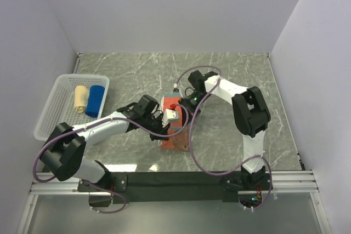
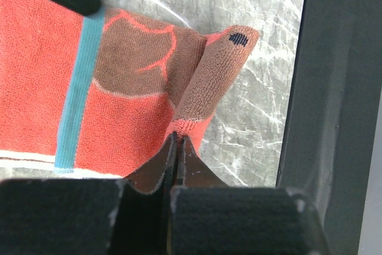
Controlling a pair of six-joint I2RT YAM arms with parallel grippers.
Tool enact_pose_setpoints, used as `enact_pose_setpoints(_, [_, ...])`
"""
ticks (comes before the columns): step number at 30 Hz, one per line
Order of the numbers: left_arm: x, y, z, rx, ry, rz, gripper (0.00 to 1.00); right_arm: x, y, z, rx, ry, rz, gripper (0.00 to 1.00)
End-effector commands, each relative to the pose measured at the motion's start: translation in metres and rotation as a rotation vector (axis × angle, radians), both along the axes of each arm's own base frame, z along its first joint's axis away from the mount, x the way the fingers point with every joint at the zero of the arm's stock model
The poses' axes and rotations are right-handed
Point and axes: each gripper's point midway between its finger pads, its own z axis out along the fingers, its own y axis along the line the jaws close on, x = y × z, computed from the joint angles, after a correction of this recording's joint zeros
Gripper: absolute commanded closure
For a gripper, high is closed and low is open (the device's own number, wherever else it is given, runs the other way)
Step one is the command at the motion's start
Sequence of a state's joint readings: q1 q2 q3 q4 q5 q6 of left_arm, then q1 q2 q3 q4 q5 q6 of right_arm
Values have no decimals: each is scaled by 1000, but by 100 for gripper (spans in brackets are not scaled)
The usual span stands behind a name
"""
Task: Roll the towels
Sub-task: Fold the towel
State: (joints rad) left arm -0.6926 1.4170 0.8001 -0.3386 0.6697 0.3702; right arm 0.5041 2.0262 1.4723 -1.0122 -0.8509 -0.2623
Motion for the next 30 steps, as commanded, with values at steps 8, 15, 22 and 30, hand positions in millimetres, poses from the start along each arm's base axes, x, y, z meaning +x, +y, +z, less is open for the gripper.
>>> enact_pose_setpoints(8, [30,-4,17,-52,-30,64,99,22,10,-29,-7,-36,-34,100])
enact_pose_setpoints(15, [67,-8,14,-45,-60,126,99,27,7,-55,-41,-44,-33,100])
enact_pose_setpoints(22, [93,-8,-8,-21,-51,204,99,51,10,-39,-42,-107,-60,96])
enact_pose_setpoints(30, [111,-5,-24,42,5,247,99,71,-9,-3,-55,-186,-161,75])
